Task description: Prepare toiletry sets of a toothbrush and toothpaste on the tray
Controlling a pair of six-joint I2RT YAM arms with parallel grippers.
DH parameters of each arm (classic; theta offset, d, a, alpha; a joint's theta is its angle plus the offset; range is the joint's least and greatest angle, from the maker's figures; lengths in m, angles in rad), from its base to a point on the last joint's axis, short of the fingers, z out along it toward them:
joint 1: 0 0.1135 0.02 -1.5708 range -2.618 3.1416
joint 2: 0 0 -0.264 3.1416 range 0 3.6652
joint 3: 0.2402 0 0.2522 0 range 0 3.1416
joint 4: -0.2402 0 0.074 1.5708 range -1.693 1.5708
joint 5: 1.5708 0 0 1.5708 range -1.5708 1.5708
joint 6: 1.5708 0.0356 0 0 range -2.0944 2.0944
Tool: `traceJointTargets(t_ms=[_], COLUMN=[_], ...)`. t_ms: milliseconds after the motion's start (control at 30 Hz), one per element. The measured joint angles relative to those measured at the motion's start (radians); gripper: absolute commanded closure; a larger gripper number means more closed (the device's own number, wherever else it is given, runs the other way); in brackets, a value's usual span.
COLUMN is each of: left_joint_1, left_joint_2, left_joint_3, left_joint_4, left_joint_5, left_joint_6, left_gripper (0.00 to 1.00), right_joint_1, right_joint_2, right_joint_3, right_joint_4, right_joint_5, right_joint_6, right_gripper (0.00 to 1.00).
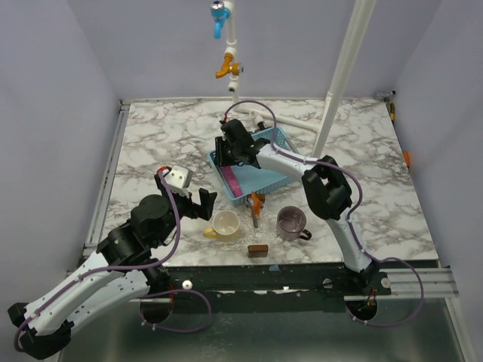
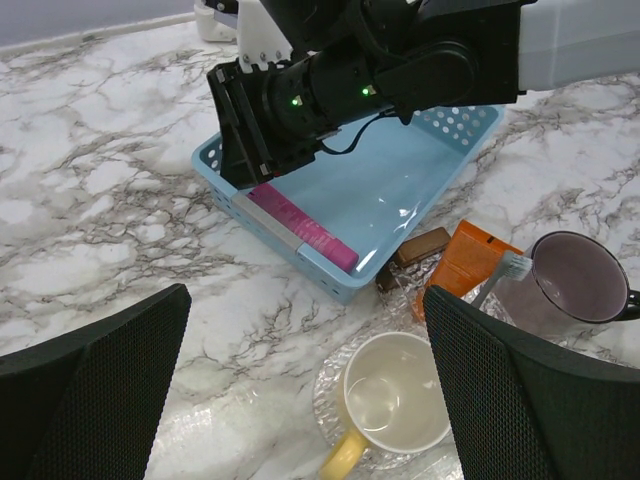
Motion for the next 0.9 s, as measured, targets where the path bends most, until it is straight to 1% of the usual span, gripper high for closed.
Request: traceJointTargets(t_ms=[167,433,633,900], left_joint_1=[0.0,0.0,0.0,0.0], left_joint_2=[0.0,0.007,0.016,0.017], left_joint_3=[0.0,0.0,0.0,0.0], left_joint_4=[0.0,0.0,0.0,0.0], left_joint_5=[0.0,0.0,0.001,0.003], left_joint_6=[0.0,0.0,0.0,0.0], left_gripper=[0.01,0.01,0.01,0.01], right_joint_1=[0.003,0.008,0.008,0.015], right_joint_2=[0.036,0.046,0.089,0.089], right_joint_3=[0.011,0.014,0.064,0.068], right_joint_4=[-0.025,-0.031,-0.061,-0.072], right_joint_5=[0.006,0.016,0.064,0.179], right_joint_6=[0.0,-0.003,-0.017,-0.041], right_gripper=[0.67,0.67,0.68,0.85])
